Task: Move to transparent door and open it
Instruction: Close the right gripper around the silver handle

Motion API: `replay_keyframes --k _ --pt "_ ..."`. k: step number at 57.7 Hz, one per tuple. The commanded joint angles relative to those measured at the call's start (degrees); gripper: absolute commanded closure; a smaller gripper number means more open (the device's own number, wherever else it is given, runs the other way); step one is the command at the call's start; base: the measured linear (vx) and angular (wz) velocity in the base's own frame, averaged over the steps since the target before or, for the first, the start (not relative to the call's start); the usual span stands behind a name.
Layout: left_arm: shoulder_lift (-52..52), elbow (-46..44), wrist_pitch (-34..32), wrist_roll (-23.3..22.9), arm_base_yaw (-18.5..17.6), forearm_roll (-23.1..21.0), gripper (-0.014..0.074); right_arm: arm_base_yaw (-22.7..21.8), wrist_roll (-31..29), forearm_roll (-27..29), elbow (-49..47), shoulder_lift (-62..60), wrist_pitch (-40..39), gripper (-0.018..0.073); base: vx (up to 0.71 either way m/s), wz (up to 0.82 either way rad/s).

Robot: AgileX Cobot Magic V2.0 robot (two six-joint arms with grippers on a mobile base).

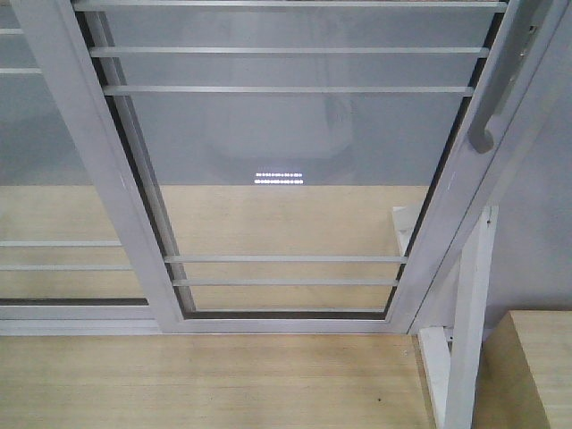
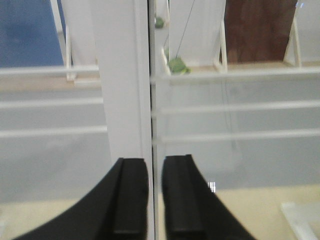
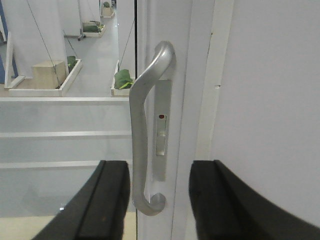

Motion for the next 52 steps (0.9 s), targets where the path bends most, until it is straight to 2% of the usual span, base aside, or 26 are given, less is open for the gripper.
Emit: replay_keyframes --k 1,5,12,31,42,52 --pt "0.8 -1.9 -1.3 0.0 0.1 -0.1 0.0217 0.0 0.2 0.8 -1.9 1.1 -3.7 0.0106 0.00 0.00" --pt "1.2 -1.9 -1.1 0.0 0.1 -0.1 0.0165 0.0 -0.4 0.9 -1.9 2.9 -3.6 0.0107 0.00 0.00" --pt "1.2 -1.9 -2.3 0.0 0.1 -0.1 0.0123 0.0 -0.3 0.8 -1.9 6.9 -5.7 0.0107 0.00 0.00" --pt "1.2 -1.9 -3.1 0.0 0.1 -0.1 0.0125 0.0 -0.3 0.0 -2.2 22.5 -23.4 0.0107 0.00 0.00" --pt "1.2 -1.9 -3.1 0.0 0.1 -0.2 0.0125 0.0 -0.1 -4.4 -5.9 29.2 -24.3 0.0108 0.00 0.00" --pt "1.2 -1.9 -3.1 0.0 0.1 -0.2 0.0125 0.0 0.4 -5.4 -12.0 36.0 -26.4 0.0108 0.00 0.00"
